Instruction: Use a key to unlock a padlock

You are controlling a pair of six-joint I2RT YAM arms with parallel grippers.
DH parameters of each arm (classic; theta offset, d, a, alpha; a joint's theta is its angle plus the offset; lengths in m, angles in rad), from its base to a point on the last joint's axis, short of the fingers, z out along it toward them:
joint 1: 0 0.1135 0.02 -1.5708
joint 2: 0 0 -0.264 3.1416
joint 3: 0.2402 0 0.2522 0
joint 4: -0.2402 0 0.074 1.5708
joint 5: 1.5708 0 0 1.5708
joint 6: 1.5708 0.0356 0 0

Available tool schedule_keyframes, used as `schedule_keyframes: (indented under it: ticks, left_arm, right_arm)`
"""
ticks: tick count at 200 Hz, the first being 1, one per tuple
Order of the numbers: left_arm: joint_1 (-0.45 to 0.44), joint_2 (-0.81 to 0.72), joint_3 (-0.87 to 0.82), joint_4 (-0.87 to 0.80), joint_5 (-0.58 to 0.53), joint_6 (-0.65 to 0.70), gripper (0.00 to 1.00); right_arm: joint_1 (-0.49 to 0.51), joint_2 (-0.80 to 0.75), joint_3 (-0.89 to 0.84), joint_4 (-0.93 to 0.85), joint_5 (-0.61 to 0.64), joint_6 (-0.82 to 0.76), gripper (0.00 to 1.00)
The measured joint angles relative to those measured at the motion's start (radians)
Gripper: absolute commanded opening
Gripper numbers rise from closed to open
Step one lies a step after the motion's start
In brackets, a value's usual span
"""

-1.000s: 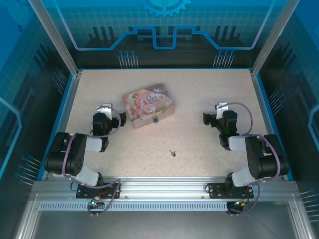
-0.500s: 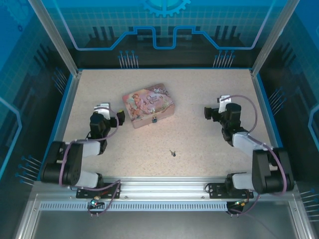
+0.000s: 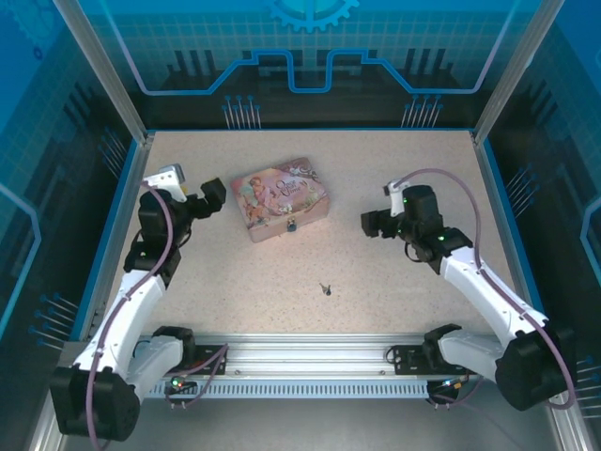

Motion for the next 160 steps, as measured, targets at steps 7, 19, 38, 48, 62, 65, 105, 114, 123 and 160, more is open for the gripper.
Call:
schedule_keyframes:
  ticks: [7, 19, 38, 48, 62, 65, 105, 114, 123, 160]
  left_arm:
    - [-0.018, -0.011, 0.0, -0.031, 0.023, -0.016, 0.99]
    - [-0.061, -0.028, 0.0, -0.082, 0.053, -0.042, 0.99]
    - [-0.138, -0.063, -0.014, -0.113, 0.09, -0.082, 0.99]
    - [-0.17, -0.084, -0.034, -0.109, 0.106, -0.102, 0.99]
    - [-0.196, -0.104, -0.068, -0.093, 0.13, -0.125, 0.99]
    - [-0.198, -0.105, -0.074, -0.091, 0.133, -0.128, 0.99]
    - [-0.201, -0.101, -0.093, -0.086, 0.137, -0.141, 0.99]
    - [-0.201, -0.101, -0.093, -0.085, 0.137, -0.141, 0.99]
    - [-0.201, -0.101, -0.093, -0.085, 0.137, -0.141, 0.99]
    - [-0.201, -0.103, -0.093, -0.085, 0.134, -0.141, 0.99]
  right_arm:
    - [0.037, 0.003, 0.009, -0.035, 0.002, 0.014, 0.81]
    - [0.101, 0.015, 0.026, -0.09, 0.011, 0.045, 0.78]
    - [0.199, 0.063, 0.051, -0.151, 0.021, 0.091, 0.75]
    - [0.25, 0.105, 0.069, -0.177, 0.024, 0.108, 0.72]
    - [0.316, 0.172, 0.103, -0.208, 0.028, 0.132, 0.69]
    - [0.328, 0.188, 0.111, -0.215, 0.032, 0.142, 0.68]
    - [0.467, 0.389, 0.206, -0.256, 0.044, 0.18, 0.61]
    - [0.486, 0.423, 0.219, -0.259, 0.044, 0.187, 0.6]
    - [0.501, 0.455, 0.232, -0.263, 0.043, 0.19, 0.59]
    - [0.535, 0.579, 0.295, -0.293, 0.044, 0.196, 0.54]
